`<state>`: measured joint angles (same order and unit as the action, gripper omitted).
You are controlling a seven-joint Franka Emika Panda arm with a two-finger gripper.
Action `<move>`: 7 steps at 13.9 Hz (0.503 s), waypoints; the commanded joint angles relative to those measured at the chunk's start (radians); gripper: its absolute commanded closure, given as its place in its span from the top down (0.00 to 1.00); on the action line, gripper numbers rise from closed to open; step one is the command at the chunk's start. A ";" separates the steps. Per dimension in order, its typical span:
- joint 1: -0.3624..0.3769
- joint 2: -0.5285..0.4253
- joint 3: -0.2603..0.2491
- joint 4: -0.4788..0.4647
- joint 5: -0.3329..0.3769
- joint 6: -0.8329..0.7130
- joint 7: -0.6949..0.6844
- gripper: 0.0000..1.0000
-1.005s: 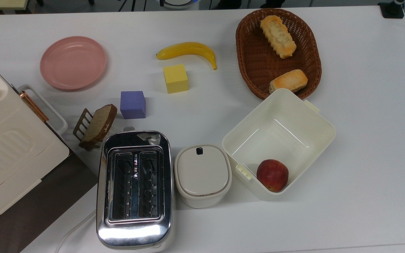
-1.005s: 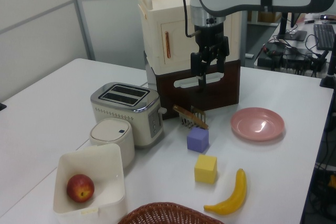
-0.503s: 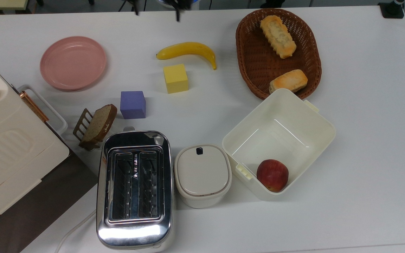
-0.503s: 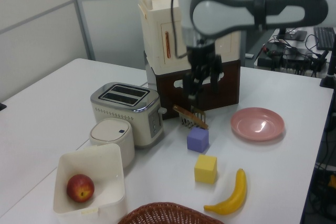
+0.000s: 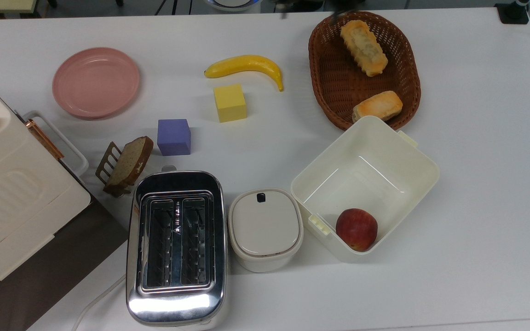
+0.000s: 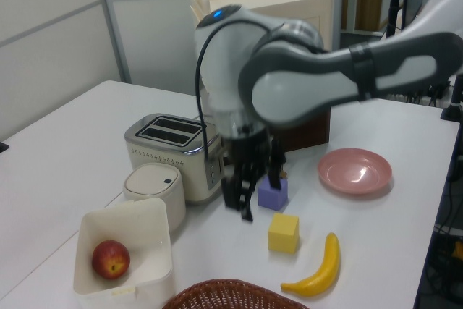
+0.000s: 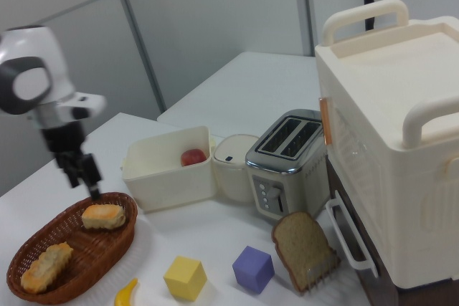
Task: Put the bread on the table
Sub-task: 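Move the gripper from above the toaster toward the wicker basket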
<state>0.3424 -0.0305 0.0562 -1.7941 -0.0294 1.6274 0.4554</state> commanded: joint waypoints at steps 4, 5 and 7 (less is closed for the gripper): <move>0.065 -0.019 0.168 -0.154 0.003 0.034 -0.006 1.00; 0.085 -0.014 0.169 -0.184 0.003 0.035 -0.035 1.00; 0.113 0.004 0.180 -0.209 0.003 0.037 -0.104 1.00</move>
<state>0.4140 -0.0248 0.2332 -1.9314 -0.0296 1.6296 0.4458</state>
